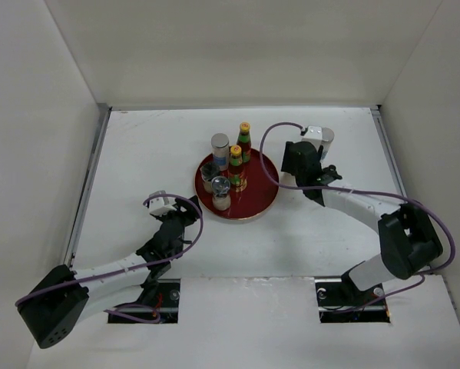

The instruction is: Organize the condiment bottles

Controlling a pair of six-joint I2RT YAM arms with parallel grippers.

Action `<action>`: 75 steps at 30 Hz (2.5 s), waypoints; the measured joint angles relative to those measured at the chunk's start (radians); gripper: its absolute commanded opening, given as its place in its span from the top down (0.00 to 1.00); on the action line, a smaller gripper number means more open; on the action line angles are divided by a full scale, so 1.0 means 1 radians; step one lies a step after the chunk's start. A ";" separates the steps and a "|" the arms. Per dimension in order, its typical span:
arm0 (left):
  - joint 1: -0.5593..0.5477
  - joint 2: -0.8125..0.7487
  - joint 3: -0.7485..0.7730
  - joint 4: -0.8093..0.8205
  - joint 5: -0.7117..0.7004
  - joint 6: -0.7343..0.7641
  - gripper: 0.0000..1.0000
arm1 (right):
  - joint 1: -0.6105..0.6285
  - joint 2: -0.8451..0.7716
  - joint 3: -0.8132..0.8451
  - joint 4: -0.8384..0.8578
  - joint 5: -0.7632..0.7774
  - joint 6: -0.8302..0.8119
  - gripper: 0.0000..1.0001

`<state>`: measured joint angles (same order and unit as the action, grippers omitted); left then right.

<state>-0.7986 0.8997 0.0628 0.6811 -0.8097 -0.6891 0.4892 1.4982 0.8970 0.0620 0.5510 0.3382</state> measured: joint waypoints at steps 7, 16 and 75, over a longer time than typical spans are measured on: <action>0.000 0.000 0.000 0.004 0.002 0.000 0.38 | 0.126 0.064 0.130 0.069 -0.005 -0.036 0.48; 0.002 -0.002 0.000 0.004 0.006 0.000 0.38 | 0.149 0.299 0.250 0.131 -0.063 -0.035 0.41; 0.013 0.032 0.000 0.005 0.039 -0.018 0.38 | 0.213 -0.146 0.034 0.039 -0.061 -0.070 0.51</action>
<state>-0.7856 0.9321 0.0628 0.6865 -0.7704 -0.7071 0.7021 1.3521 0.9310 0.1009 0.4896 0.2680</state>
